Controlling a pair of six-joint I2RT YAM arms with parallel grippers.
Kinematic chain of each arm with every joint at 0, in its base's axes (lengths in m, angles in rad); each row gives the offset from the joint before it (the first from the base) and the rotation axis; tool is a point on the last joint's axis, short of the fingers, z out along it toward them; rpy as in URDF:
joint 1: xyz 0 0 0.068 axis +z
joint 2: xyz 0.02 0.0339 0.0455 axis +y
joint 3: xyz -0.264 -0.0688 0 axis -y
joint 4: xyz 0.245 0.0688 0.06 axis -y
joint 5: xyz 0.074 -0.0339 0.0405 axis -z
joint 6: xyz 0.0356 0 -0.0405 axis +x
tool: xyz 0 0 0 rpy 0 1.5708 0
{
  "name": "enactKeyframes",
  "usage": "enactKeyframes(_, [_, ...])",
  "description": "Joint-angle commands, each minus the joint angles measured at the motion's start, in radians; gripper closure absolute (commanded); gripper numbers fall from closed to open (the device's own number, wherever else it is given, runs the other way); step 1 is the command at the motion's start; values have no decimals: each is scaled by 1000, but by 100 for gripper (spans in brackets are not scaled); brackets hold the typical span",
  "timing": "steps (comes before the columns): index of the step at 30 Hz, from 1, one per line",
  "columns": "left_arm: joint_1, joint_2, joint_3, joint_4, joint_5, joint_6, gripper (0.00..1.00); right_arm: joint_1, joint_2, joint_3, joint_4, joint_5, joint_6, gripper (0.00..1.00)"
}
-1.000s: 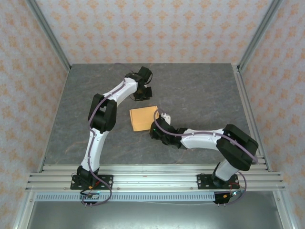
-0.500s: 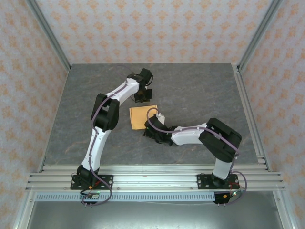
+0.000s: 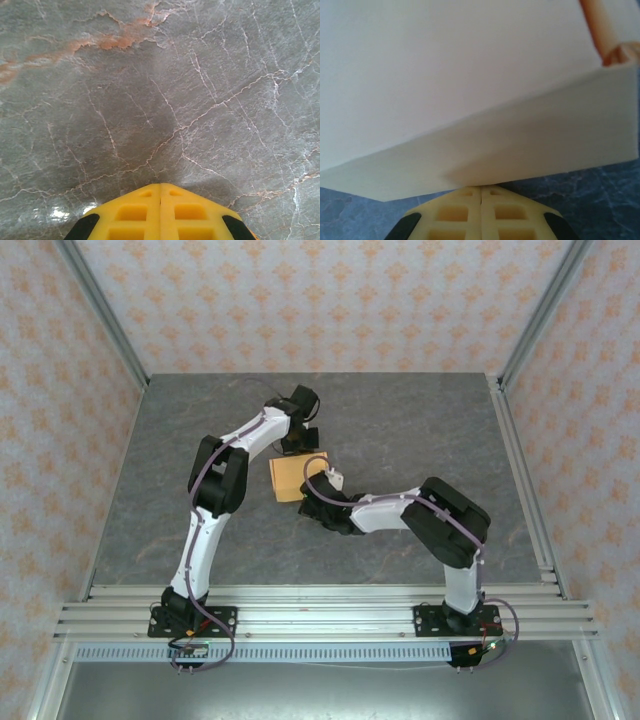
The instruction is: Fold the paper box
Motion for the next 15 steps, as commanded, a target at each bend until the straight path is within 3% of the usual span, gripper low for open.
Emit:
enactKeyframes(1, [-37,70,-66,-44,18,20,100,-14,52,57,16,-23,-10,94])
enactKeyframes(15, [-43,16,-180,38,14,-8,100,-59,81,80,1,-57,75,94])
